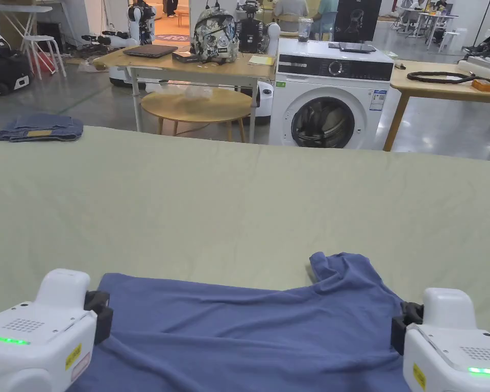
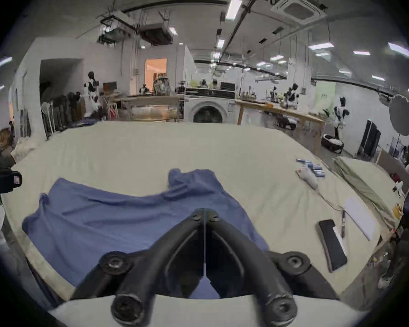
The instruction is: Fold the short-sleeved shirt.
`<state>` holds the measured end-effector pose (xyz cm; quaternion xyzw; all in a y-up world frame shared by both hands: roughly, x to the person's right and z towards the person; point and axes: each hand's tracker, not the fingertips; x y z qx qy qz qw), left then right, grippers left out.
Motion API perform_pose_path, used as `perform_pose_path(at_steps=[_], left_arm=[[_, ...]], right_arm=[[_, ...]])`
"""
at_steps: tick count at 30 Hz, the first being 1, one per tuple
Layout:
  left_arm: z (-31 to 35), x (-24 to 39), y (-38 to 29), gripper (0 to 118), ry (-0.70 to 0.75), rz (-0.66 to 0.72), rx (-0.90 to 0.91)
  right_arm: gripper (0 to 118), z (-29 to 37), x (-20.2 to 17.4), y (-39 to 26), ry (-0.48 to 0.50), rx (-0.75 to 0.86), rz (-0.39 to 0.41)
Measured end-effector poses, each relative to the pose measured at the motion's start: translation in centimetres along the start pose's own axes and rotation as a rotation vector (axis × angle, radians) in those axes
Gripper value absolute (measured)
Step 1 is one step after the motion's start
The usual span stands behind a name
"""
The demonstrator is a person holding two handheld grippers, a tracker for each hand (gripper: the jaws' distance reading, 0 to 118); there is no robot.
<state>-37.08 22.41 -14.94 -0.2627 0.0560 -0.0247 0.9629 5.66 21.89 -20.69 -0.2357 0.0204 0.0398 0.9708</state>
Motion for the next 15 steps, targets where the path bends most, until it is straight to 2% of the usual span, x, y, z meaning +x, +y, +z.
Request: perform_pose_path(at_steps=[4,8,15], left_arm=[[-1.5,0.1,1.1,0,-0.025,0.032,-0.006],[-4.2,-1.0,2.4,0,-0.022,0.078,-0.040],[-13.0,-5.5,5.8,0,-0.095,0.181,-0.272]], right_arm=[[0,-0.9,-2.1,0.9,0.051,-0.011,-0.033],[0,-2.4,-3.5,1.0,0.057,-0.021,-0.036],[0,-4.2,-4.4,0.7,0.081,-0.075,-0.030]])
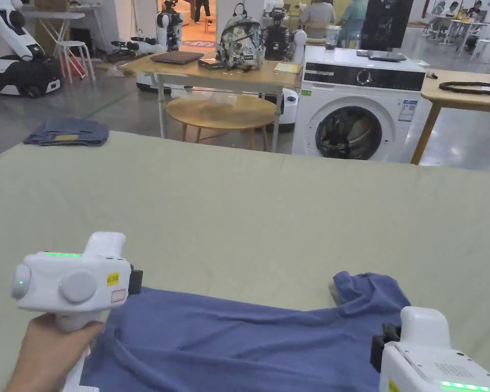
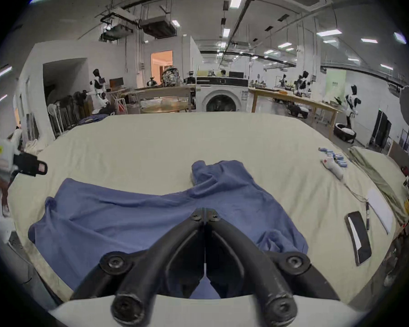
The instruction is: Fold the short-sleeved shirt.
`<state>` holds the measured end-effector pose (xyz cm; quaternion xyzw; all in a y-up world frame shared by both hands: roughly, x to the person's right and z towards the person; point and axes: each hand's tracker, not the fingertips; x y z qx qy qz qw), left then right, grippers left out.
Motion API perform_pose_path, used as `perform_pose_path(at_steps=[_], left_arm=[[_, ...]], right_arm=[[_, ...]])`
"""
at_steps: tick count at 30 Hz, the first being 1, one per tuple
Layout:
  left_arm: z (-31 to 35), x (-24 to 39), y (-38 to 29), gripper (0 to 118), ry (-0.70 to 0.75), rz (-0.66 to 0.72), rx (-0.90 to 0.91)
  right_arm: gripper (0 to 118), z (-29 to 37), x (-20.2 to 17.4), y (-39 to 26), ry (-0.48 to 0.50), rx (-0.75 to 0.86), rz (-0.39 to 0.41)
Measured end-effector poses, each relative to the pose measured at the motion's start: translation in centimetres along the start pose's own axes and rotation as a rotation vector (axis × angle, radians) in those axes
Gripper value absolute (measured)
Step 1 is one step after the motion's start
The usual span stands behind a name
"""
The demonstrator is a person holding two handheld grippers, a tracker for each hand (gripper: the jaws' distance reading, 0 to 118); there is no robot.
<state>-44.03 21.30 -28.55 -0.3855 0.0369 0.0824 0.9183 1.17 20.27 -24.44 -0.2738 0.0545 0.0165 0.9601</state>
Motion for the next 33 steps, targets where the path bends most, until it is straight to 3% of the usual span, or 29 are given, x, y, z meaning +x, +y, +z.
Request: perform_pose_path(at_steps=[5,7,10,11,16,25,29,33], left_arm=[[-6.2,-2.8,4.4,0,-0.023,-0.009,-0.184],[-7.1,-2.4,4.9,16,-0.040,0.017,-0.262],[-9.2,-2.7,5.5,56,-0.009,0.038,-0.339],[-9.8,-2.8,5.5,60,0.004,0.041,-0.356],[-12.2,-2.7,4.3,60,0.062,0.065,-0.519],[-11.6,-1.9,4.7,52,0.068,-0.032,-0.457],[-11.4,-2.7,4.9,34,0.063,-0.032,-0.434],[-11.4,-3.5,5.0,0,0.058,-0.011,-0.397]], right_arm=[[0,-1.0,0.4,-0.5,-0.007,-0.037,0.001],[0,-1.5,0.7,-0.6,-0.009,-0.054,-0.001],[0,-1.9,1.4,-1.0,-0.021,-0.073,-0.003],[0,-2.0,1.6,-1.1,-0.028,-0.080,-0.002],[0,-2.2,2.7,-1.5,-0.051,-0.103,-0.003],[0,-2.6,3.2,-2.0,-0.064,-0.139,-0.012],[0,-2.6,2.9,-2.2,-0.058,-0.144,-0.006],[0,-2.7,2.8,-2.3,-0.052,-0.150,-0.007]])
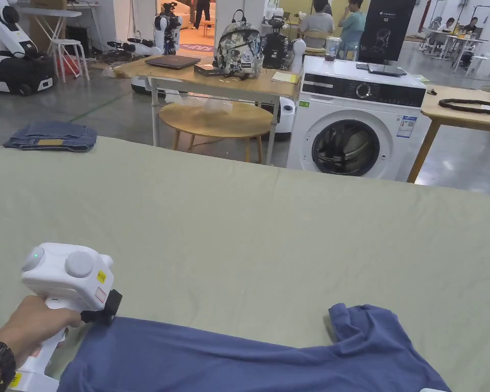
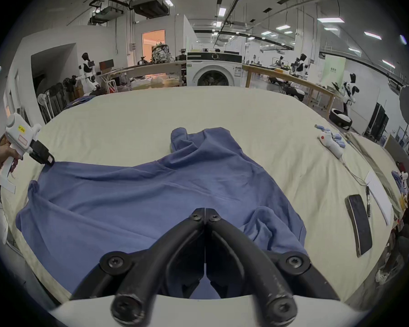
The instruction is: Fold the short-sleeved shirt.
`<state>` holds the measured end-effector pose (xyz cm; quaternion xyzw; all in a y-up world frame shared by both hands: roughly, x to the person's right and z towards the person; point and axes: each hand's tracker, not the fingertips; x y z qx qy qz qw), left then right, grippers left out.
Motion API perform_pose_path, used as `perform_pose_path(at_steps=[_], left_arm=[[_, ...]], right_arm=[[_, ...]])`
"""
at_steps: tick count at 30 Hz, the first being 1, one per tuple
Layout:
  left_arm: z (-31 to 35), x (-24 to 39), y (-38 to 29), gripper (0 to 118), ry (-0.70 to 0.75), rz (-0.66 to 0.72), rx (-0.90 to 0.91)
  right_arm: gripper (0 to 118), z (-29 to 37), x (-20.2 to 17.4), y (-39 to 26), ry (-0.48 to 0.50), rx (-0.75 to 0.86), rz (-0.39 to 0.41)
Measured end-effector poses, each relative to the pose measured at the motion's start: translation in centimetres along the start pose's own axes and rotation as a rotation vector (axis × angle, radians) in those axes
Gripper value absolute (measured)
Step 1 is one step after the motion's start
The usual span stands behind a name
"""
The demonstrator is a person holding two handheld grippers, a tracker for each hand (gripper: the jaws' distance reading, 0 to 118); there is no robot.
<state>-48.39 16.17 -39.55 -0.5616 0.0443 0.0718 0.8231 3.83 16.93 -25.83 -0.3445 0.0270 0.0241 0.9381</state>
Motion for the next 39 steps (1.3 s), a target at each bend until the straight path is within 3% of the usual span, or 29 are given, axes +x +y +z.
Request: perform_pose_path(at_steps=[9,16,18,20,21,22,25,31,33,35,39], left_arm=[[0.2,0.5,-1.0,0,-0.007,0.002,0.041],[3.1,0.9,-1.9,0,-0.036,-0.009,0.134],[3.9,0.9,-2.3,0,-0.041,-0.009,0.168],[4.6,1.0,-2.6,0,-0.041,-0.012,0.195],[4.8,1.3,-2.8,0,-0.037,-0.012,0.200],[5.0,1.5,-3.0,0,-0.038,-0.014,0.205],[5.6,1.5,-3.6,0,-0.050,0.005,0.230],[5.9,1.5,-4.6,0,-0.055,0.024,0.237],[6.0,1.5,-4.8,0,-0.057,0.029,0.235],[5.9,1.6,-4.8,0,-0.050,0.027,0.233],[5.8,1.7,-5.0,0,-0.057,0.037,0.233]], right_arm=[[0,-1.3,1.4,0.3,-0.006,-0.009,-0.015],[0,-5.0,6.5,7.5,-0.031,-0.047,-0.035],[20,-7.7,7.8,9.8,-0.023,-0.115,-0.031],[55,-11.0,8.4,11.8,-0.011,-0.214,0.012],[64,-12.2,8.6,12.2,0.000,-0.230,0.025],[65,-13.5,8.8,12.6,0.018,-0.260,0.038],[65,-16.2,8.3,12.9,0.008,-0.332,0.094],[60,-20.1,9.1,11.2,0.036,-0.460,0.039],[35,-19.3,9.0,11.3,0.032,-0.436,0.024],[0,-18.9,8.5,11.4,0.015,-0.420,0.037],[0,-18.4,8.0,11.0,0.020,-0.401,0.081]])
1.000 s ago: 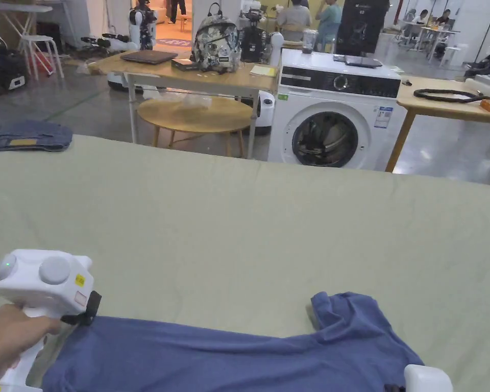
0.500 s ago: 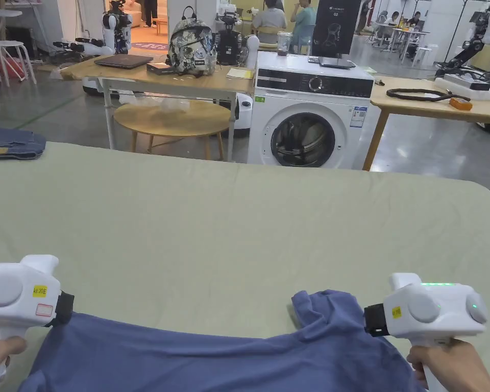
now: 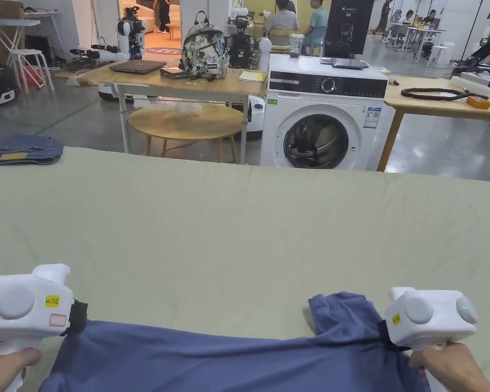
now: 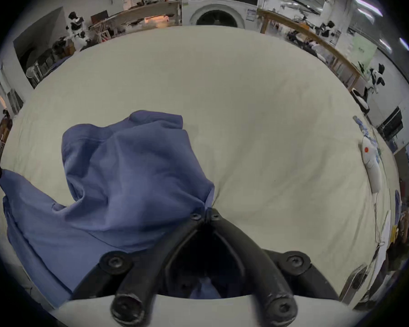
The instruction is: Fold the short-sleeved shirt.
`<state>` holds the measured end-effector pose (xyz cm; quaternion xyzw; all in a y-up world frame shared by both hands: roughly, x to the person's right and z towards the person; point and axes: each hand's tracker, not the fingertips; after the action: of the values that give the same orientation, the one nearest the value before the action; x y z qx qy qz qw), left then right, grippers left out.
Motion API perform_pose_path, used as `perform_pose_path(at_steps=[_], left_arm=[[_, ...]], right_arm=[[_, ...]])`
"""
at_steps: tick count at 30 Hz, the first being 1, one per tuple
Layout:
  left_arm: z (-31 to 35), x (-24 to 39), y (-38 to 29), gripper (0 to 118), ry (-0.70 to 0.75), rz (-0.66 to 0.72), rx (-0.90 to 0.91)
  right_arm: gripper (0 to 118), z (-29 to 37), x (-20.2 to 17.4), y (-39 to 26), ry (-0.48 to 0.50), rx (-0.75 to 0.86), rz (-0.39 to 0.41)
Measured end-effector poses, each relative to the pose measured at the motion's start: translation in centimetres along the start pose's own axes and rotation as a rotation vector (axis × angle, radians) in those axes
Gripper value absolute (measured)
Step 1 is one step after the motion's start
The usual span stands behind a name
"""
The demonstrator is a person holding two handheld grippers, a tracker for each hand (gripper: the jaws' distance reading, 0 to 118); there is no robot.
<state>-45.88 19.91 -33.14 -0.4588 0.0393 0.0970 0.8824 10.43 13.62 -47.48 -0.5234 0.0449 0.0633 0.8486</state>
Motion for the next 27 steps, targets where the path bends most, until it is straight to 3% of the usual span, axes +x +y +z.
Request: perform_pose_path(at_steps=[4,9,20,27], left_arm=[[0.6,0.1,-0.3,0,-0.001,-0.009,0.013],[2.6,-0.6,-0.3,0,-0.018,-0.001,0.063],[9.5,-2.6,-4.0,0,-0.066,-0.024,0.184],[9.6,-5.8,-7.6,0,-0.089,-0.046,0.174]], right_arm=[[0,2.8,0.7,-1.0,0.083,0.076,-0.087],[0,7.6,2.4,-2.5,0.104,0.202,-0.113],[0,16.5,3.9,-9.5,0.074,0.356,-0.079],[0,19.8,2.4,-15.3,0.057,0.336,-0.051]])
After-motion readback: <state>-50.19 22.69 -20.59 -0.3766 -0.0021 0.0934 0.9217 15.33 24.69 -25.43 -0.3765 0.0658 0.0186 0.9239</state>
